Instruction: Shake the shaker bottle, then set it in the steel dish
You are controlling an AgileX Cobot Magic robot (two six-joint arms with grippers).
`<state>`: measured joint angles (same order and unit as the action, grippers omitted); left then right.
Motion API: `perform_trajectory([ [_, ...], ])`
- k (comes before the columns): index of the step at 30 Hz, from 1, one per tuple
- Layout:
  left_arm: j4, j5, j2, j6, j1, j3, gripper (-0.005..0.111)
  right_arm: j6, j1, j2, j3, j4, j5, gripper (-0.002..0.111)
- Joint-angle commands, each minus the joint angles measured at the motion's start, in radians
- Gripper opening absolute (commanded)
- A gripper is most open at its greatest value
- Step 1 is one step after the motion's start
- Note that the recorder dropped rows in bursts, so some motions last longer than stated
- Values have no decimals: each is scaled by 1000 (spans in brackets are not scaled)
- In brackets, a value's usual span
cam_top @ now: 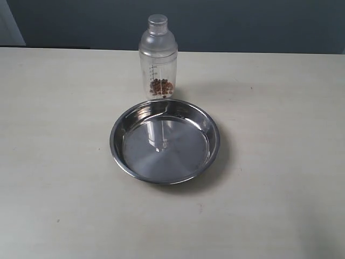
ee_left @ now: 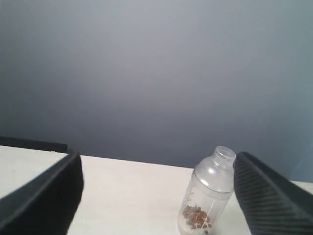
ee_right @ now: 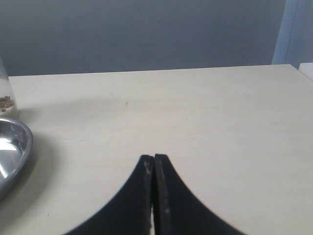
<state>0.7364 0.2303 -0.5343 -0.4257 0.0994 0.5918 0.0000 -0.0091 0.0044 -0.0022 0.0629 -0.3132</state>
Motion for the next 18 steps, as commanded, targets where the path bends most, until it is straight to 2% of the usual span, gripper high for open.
perform_trajectory([
  [1, 237, 64, -156, -338, -4, 89, 80, 0, 0, -4, 2, -1, 8, -1],
  [3, 398, 62, -209, -473, -4, 118, 80, 0, 0, -4, 2, -1, 8, -1],
  [5, 634, 74, -262, -641, -4, 139, 80, 0, 0, -4, 2, -1, 8, -1],
  [8, 964, 160, -320, -933, -4, 138, 82, 0, 0, -4, 2, -1, 8, -1],
  [10, 1008, 276, -363, -1114, -4, 133, 86, 0, 0, -4, 2, -1, 8, -1],
  [12, 1008, 313, -394, -1189, -4, 136, 88, 0, 0, -4, 2, -1, 8, -1],
  [15, 1008, 258, -431, -1233, -4, 136, 89, 0, 0, -4, 2, -1, 8, -1],
  [18, 1008, 260, -452, -1301, -4, 136, 88, 0, 0, -4, 2, -1, 8, -1],
])
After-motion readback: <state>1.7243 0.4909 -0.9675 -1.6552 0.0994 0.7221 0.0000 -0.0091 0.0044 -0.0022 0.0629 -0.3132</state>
